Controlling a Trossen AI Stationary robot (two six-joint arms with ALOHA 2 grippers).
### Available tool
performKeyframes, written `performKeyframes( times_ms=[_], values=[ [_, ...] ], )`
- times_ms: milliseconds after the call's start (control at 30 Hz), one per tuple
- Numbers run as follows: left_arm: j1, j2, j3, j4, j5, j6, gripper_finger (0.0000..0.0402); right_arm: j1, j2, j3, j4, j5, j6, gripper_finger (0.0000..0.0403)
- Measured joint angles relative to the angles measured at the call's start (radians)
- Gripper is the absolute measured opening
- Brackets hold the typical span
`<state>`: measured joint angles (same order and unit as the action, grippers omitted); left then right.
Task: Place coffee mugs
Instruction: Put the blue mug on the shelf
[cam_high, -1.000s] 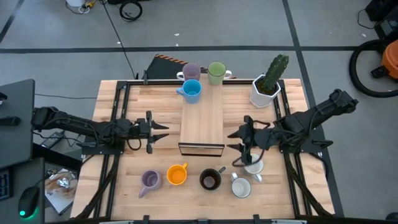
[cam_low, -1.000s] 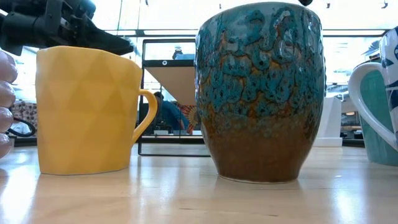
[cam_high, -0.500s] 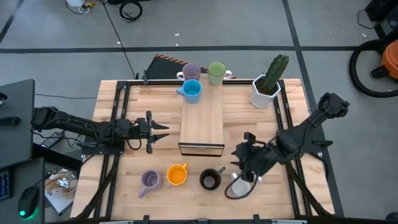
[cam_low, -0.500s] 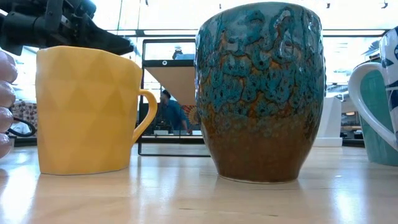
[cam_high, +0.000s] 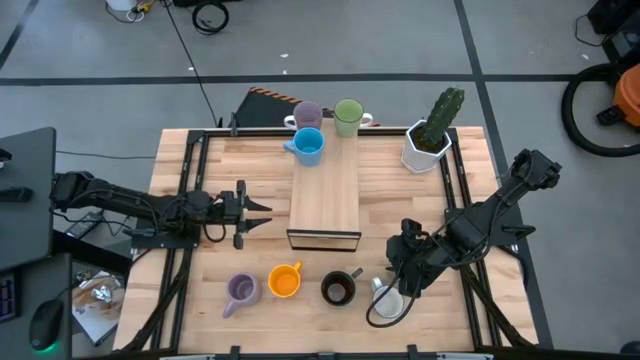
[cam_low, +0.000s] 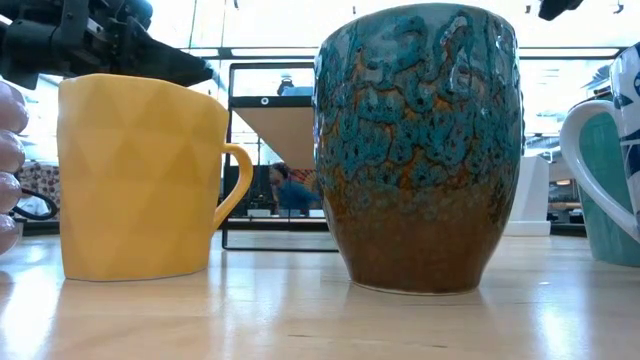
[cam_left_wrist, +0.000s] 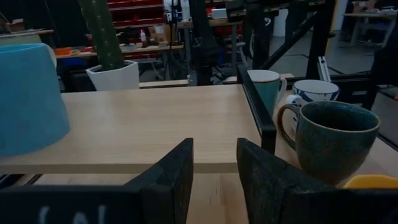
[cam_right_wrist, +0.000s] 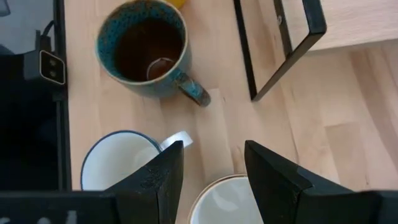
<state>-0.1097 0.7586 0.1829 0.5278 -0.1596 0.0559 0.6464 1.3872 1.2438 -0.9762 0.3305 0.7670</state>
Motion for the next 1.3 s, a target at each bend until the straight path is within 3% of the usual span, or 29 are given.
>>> performKeyframes(
  times_ms=[400, 500, 900, 1300],
  values=[
    [0.000, 0.000, 0.000, 0.000, 0.000, 0.005, 0.0130, 0.000, 0.000, 0.000, -0.045, -0.012, 0.014, 0.0176],
    [0.000, 0.000, 0.000, 0.000, 0.000, 0.005, 0.0130, -0.001, 0.000, 0.000, -0.097, -0.037, 0.111, 0.0180],
    [0.000, 0.000, 0.000, 0.000, 0.000, 0.009, 0.0130, -0.002, 0.000, 0.000, -0.306, -0.310, 0.547, 0.0235],
    [0.000, 0.000, 0.000, -0.001, 0.000, 0.035, 0.0130, 0.064, 0.000, 0.000, -0.351, -0.313, 0.910, 0.0252]
  ],
)
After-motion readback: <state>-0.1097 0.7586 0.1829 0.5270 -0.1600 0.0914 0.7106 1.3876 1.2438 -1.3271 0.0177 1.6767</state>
